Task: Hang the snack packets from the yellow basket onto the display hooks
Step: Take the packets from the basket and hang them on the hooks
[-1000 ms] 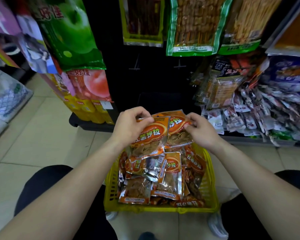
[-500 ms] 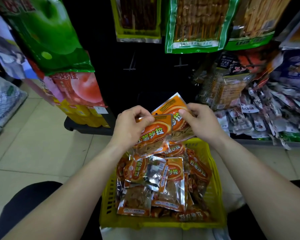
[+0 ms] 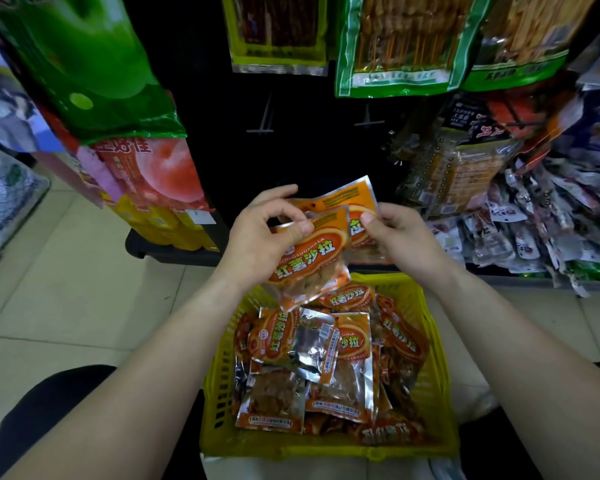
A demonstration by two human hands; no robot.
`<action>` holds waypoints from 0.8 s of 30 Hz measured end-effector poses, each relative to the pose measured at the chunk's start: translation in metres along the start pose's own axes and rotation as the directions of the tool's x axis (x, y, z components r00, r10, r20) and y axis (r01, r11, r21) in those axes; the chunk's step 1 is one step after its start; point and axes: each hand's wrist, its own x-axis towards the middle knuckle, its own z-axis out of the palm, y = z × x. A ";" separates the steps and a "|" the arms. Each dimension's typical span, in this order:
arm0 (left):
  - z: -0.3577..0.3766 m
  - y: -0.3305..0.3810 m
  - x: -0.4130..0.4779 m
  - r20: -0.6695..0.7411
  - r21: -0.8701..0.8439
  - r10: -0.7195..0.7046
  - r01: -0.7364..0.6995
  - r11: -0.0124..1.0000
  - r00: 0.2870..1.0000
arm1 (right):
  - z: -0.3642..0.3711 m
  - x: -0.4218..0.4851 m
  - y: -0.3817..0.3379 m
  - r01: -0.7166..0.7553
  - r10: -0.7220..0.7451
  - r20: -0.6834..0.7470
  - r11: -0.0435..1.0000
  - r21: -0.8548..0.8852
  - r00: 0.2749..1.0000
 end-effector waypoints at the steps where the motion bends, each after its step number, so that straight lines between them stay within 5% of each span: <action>1: 0.002 -0.002 0.000 -0.037 0.011 -0.012 0.012 1.000 0.999 | 0.005 -0.001 -0.002 -0.008 0.007 0.028 0.999 0.037 1.000; 8: 0.013 -0.001 -0.001 -0.217 -0.054 -0.104 0.095 0.994 0.971 | 0.020 -0.011 -0.012 -0.153 0.118 0.141 0.949 0.274 0.983; 13: 0.021 -0.004 -0.002 -0.239 -0.003 -0.083 0.085 0.996 0.967 | 0.027 -0.015 -0.008 -0.031 0.031 0.082 1.000 0.000 0.996; 19: 0.014 -0.010 -0.001 -0.065 0.181 -0.123 0.133 0.974 0.990 | 0.018 -0.011 0.001 -0.074 0.073 -0.037 0.996 -0.047 0.997; 24: 0.011 -0.013 -0.008 -0.071 0.173 -0.153 0.164 0.971 0.986 | 0.020 -0.009 0.013 -0.135 0.133 -0.028 0.988 -0.073 0.991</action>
